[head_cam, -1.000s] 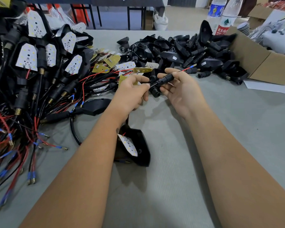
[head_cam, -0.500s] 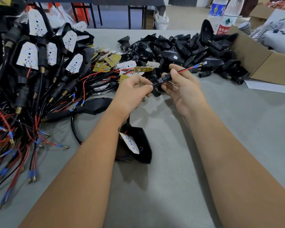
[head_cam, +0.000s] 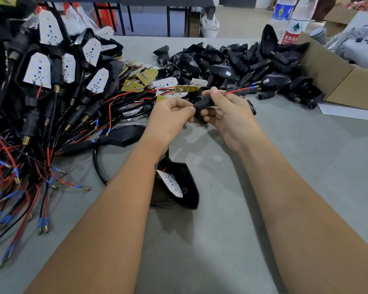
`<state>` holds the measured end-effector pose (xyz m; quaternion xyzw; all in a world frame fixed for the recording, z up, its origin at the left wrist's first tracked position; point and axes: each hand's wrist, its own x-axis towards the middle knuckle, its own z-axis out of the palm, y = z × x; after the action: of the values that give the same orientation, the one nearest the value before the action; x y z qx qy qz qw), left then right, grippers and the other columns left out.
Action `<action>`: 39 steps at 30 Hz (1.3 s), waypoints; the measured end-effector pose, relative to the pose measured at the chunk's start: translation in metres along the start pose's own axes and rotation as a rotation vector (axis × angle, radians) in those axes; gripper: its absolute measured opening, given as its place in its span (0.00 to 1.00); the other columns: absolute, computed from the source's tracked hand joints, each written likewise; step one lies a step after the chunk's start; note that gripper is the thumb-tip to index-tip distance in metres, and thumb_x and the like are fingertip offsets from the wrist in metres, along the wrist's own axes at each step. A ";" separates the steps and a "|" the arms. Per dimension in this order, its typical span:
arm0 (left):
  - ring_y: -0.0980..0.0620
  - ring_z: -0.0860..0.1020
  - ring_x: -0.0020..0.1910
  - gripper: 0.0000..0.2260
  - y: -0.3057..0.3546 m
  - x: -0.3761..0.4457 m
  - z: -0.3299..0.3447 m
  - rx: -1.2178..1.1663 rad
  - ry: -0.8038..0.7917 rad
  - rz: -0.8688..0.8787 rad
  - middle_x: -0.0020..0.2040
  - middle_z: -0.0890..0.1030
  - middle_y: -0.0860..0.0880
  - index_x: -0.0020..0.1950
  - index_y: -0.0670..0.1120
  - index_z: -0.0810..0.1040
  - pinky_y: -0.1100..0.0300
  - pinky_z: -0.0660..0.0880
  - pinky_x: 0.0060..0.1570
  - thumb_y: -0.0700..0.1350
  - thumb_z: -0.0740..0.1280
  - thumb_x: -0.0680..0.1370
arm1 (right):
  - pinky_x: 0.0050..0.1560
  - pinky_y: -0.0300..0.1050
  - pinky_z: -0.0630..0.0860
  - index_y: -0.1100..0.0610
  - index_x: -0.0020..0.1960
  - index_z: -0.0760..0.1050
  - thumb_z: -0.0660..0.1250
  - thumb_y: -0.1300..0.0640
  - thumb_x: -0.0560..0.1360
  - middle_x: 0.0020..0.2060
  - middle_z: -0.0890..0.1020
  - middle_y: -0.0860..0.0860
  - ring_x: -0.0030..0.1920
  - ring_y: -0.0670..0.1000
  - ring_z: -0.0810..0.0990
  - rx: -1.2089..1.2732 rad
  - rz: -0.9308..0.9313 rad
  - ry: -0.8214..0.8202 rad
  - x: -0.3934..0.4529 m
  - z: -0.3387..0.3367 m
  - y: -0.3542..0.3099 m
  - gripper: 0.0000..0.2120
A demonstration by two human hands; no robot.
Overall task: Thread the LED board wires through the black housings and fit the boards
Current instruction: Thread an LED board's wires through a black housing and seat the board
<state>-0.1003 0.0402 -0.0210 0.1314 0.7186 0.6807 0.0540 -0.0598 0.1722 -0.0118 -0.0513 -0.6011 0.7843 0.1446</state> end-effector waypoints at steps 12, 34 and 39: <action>0.60 0.66 0.21 0.15 -0.007 0.005 -0.004 0.092 -0.150 -0.023 0.27 0.76 0.55 0.41 0.44 0.80 0.68 0.62 0.23 0.52 0.64 0.81 | 0.30 0.36 0.66 0.58 0.46 0.81 0.61 0.55 0.82 0.26 0.73 0.47 0.27 0.46 0.67 -0.140 -0.003 0.106 0.004 -0.001 0.002 0.13; 0.53 0.79 0.30 0.14 0.004 0.003 -0.017 -0.120 -0.419 -0.189 0.34 0.82 0.45 0.39 0.42 0.83 0.64 0.77 0.32 0.47 0.65 0.81 | 0.42 0.46 0.83 0.65 0.42 0.74 0.59 0.61 0.82 0.32 0.78 0.56 0.31 0.51 0.80 0.458 -0.151 0.474 0.012 -0.022 -0.009 0.13; 0.47 0.82 0.34 0.14 0.005 0.002 -0.016 -0.137 -0.365 -0.192 0.35 0.83 0.43 0.40 0.40 0.83 0.58 0.81 0.40 0.45 0.65 0.81 | 0.42 0.45 0.83 0.65 0.42 0.75 0.59 0.61 0.82 0.32 0.79 0.57 0.31 0.51 0.82 0.567 -0.173 0.528 0.016 -0.028 -0.009 0.13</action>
<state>-0.1059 0.0258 -0.0148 0.1798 0.6580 0.6847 0.2567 -0.0663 0.2051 -0.0096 -0.1583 -0.3048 0.8641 0.3680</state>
